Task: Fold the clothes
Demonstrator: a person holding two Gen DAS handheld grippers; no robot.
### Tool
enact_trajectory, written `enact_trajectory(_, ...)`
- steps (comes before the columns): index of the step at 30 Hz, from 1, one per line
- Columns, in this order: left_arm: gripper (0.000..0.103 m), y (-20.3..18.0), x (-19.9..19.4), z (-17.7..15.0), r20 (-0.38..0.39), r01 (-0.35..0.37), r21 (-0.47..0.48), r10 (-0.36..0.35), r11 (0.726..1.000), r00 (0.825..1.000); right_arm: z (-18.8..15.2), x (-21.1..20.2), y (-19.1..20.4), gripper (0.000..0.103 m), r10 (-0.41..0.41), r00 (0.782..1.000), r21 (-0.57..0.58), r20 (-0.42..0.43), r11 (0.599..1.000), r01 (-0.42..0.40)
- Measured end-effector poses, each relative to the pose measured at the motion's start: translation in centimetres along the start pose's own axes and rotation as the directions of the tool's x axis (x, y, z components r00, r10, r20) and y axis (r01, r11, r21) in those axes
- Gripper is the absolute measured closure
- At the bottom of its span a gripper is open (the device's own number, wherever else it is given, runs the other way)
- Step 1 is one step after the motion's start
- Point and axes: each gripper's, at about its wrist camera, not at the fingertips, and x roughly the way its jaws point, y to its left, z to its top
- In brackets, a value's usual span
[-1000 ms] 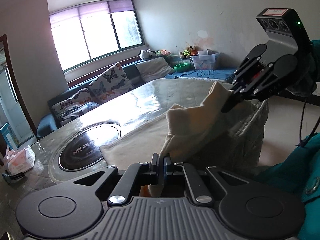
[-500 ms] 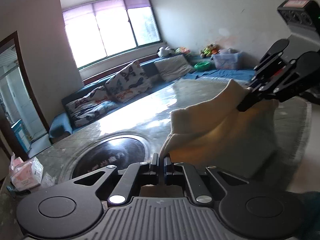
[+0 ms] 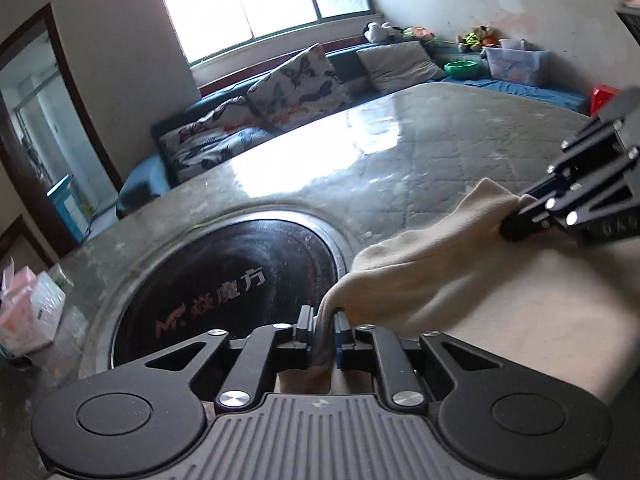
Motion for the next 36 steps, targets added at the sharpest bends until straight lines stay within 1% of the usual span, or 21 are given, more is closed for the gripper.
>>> enact_trajectory(1,0.083,0.2,0.0,0.0,-0.002,-0.003,-0.006,0.003,1.0,1.0,-0.1,0.0,-0.2,0.082,-0.005,1.0,0.022,0.004,1.0,0.005)
enact_trajectory(2,0.079,0.3,0.0,0.1,-0.004,-0.008,-0.013,0.008,1.0,1.0,-0.3,-0.1,-0.5,0.079,-0.01,1.0,0.044,0.01,0.999,0.009)
enact_trajectory(5,0.079,0.9,-0.5,0.5,-0.005,-0.028,-0.046,0.028,0.999,1.0,-0.1,-1.2,-1.6,0.077,-0.031,0.999,0.091,0.037,0.996,0.027)
enact_trajectory(6,0.079,1.2,-0.8,0.7,-0.002,-0.031,-0.063,0.031,0.998,1.0,0.0,-1.6,-1.8,0.076,-0.022,0.999,0.103,0.046,0.995,0.017)
enact_trajectory(7,0.079,1.4,-1.2,1.0,0.005,-0.027,-0.082,0.027,0.996,1.0,0.1,-1.9,-1.8,0.074,-0.011,0.998,0.114,0.054,0.993,0.005)
enact_trajectory(8,0.079,1.6,-1.5,1.2,0.012,-0.018,-0.102,0.019,0.995,1.0,0.1,-2.2,-1.9,0.069,0.0,0.998,0.125,0.062,0.992,-0.008)
enact_trajectory(10,0.079,1.7,-2.2,1.7,0.03,0.022,-0.134,-0.018,0.991,0.999,0.3,-2.8,-2.0,0.069,0.022,0.997,0.147,0.08,0.989,-0.034)
enact_trajectory(12,0.081,1.4,-2.5,2.2,0.043,0.074,-0.144,-0.069,0.987,0.997,0.8,-2.8,-1.8,0.069,0.048,0.995,0.158,0.088,0.985,-0.061)
enact_trajectory(14,0.081,0.7,-2.2,2.7,0.041,0.117,-0.147,-0.112,0.982,0.993,1.3,-2.1,-1.3,0.07,0.065,0.995,0.155,0.079,0.985,-0.077)
enact_trajectory(16,0.082,0.2,-1.3,3.0,0.022,0.132,-0.152,-0.13,0.98,0.991,1.6,-1.2,-0.9,0.071,0.069,0.996,0.162,0.059,0.984,-0.078)
enact_trajectory(19,0.082,-0.1,0.1,3.0,-0.007,0.14,-0.171,-0.144,0.975,0.99,1.8,0.3,-0.7,0.071,0.061,0.998,0.188,0.019,0.98,-0.064)
enact_trajectory(21,0.081,-0.1,0.7,2.9,-0.022,0.138,-0.187,-0.145,0.973,0.989,1.8,0.9,-0.5,0.071,0.047,0.999,0.179,0.007,0.983,-0.047)
enact_trajectory(25,0.079,0.0,0.8,2.8,-0.021,0.137,-0.2,-0.144,0.97,0.989,1.6,1.4,-0.1,0.071,0.029,1.0,0.158,-0.004,0.987,-0.028)
enact_trajectory(28,0.079,0.1,0.6,2.6,-0.019,0.134,-0.202,-0.141,0.97,0.99,1.4,0.5,-0.1,0.07,0.028,1.0,0.157,0.014,0.987,-0.03)
enact_trajectory(32,0.079,-0.1,0.6,2.7,-0.016,0.129,-0.197,-0.135,0.972,0.991,0.5,-1.8,0.1,0.067,0.036,0.999,0.145,0.037,0.989,-0.041)
enact_trajectory(36,0.079,-0.2,0.5,2.6,-0.015,0.126,-0.195,-0.131,0.973,0.991,-1.1,-3.7,0.7,0.067,0.067,0.997,0.111,0.029,0.991,-0.07)
